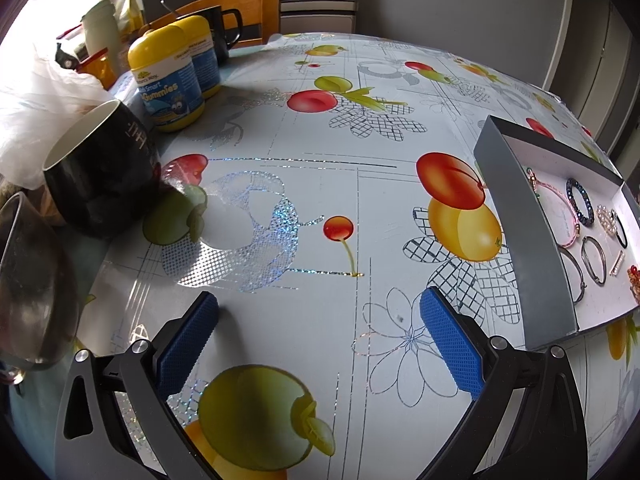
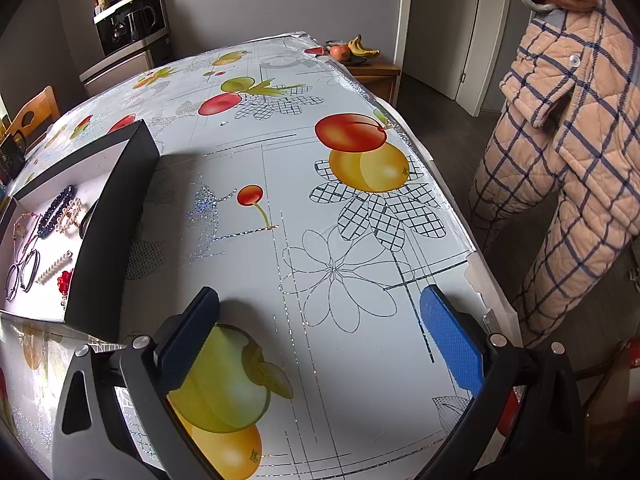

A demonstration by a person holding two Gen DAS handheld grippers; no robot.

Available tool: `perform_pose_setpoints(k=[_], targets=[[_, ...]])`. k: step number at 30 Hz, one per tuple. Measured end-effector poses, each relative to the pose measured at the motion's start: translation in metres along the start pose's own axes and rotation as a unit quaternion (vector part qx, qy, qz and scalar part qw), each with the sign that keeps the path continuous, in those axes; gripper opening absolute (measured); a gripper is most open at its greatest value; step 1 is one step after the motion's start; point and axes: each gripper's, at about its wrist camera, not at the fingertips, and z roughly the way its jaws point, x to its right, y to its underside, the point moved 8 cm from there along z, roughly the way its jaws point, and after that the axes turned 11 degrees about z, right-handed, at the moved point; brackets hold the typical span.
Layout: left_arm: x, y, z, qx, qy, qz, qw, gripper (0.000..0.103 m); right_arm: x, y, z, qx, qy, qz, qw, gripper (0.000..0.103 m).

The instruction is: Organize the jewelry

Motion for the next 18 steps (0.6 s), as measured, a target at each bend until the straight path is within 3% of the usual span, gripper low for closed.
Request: perform_pose_setpoints(k=[18], targets=[[0.0002, 0.0003, 0.0001, -0.002, -0.006, -0.010, 0.9999, 0.101, 0.0002, 0.0000, -0.0001, 0.000, 0.000, 0.000, 1.000, 0.099]])
